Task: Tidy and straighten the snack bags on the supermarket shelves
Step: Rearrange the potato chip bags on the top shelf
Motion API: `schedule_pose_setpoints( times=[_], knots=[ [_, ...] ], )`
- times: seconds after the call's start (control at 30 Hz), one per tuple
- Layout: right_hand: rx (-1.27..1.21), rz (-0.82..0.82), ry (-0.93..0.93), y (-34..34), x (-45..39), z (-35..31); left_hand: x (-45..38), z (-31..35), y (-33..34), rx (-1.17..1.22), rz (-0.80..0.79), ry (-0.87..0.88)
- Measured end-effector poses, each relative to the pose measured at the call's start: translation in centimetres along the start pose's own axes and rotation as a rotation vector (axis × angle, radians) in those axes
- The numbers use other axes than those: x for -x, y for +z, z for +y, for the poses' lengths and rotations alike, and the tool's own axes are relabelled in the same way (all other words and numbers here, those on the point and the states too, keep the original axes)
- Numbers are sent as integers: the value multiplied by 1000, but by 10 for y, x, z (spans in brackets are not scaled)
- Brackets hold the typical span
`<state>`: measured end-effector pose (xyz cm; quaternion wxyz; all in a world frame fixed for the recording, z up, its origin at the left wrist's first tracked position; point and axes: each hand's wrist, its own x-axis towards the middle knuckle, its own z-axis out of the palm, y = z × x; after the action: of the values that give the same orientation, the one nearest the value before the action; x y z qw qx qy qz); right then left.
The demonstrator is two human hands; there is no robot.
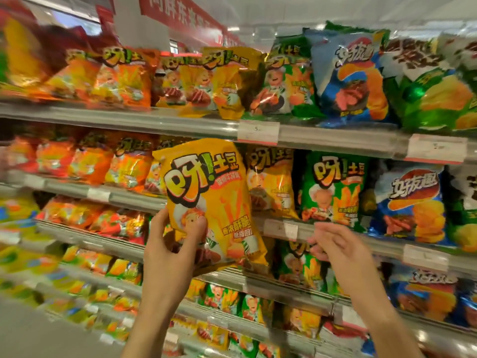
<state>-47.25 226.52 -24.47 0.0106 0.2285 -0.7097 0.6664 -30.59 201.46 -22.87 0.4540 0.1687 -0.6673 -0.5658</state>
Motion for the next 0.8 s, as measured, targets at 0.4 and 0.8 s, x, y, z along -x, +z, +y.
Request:
schedule_pose_setpoints(
  times=[0.4,0.8],
  knots=[
    [-138,-50,-80,145,-93,-2,-117,-10,-60,-102,53,102],
    [-40,2,-75,245,-112,-23,-204,-40,-121,-74,-70,186]
  ],
)
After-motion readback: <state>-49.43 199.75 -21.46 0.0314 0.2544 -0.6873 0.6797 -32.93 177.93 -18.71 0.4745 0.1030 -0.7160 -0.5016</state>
